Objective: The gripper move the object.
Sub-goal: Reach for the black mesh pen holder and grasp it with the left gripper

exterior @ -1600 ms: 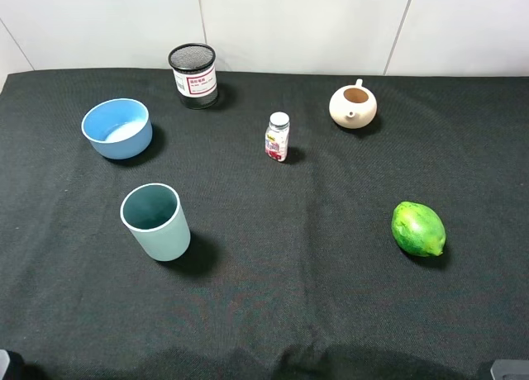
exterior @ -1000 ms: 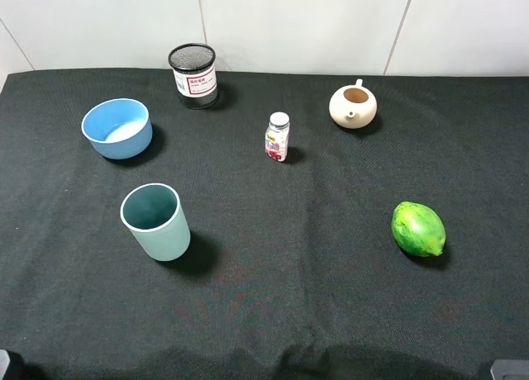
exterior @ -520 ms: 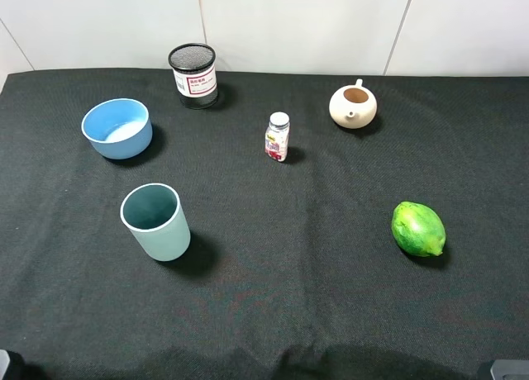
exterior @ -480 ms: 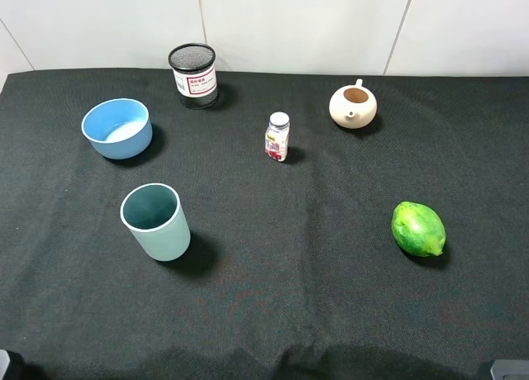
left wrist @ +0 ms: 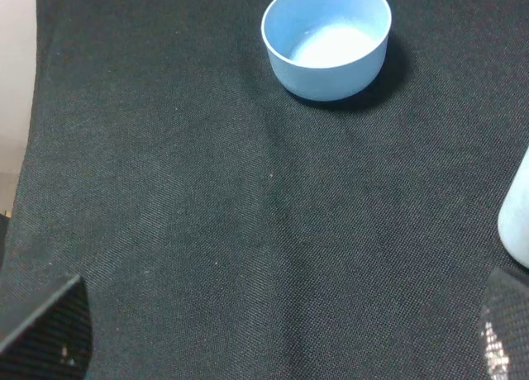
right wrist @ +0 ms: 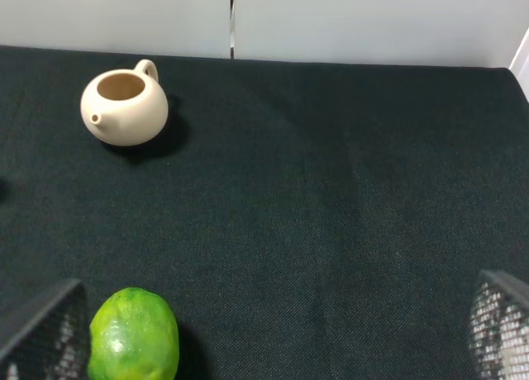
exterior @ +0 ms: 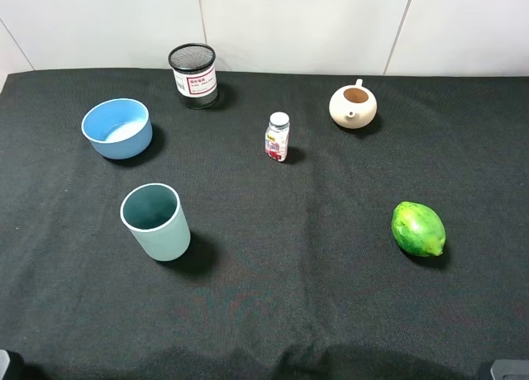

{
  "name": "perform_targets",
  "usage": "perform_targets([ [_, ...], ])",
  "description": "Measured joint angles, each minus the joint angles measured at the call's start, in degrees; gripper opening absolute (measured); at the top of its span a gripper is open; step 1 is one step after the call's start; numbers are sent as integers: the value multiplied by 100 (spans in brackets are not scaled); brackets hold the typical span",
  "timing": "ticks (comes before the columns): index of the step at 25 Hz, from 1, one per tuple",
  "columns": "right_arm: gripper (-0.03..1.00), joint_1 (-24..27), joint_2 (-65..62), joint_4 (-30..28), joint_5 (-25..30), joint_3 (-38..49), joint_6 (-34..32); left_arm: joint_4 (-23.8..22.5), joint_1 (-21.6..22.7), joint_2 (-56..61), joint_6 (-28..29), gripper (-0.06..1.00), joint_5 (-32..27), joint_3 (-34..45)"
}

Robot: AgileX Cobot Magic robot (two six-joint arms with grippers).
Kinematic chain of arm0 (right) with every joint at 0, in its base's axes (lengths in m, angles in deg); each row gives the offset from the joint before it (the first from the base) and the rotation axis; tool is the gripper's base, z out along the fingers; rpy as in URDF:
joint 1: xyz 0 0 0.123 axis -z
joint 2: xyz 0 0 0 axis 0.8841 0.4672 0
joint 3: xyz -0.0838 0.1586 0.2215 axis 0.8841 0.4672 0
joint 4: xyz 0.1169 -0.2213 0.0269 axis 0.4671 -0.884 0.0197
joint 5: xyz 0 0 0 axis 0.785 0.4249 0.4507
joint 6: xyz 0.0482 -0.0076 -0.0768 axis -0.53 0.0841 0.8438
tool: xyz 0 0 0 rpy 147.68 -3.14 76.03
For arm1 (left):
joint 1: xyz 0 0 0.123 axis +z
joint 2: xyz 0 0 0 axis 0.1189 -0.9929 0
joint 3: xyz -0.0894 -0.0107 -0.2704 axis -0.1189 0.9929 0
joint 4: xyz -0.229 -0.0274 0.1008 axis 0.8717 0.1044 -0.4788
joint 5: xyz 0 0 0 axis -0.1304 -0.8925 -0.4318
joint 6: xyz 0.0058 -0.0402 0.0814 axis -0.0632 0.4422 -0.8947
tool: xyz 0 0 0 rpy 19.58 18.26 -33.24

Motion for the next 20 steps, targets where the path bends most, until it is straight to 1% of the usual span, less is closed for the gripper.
perform_targets([
  [7,69,0,0,0,0,0,0,0,0,0,1,99,12,-11],
  [10,69,0,0,0,0,0,0,0,0,-64,6,99,7,-129],
  [20,69,0,0,0,0,0,0,7,0,-1531,6,99,13,-737],
])
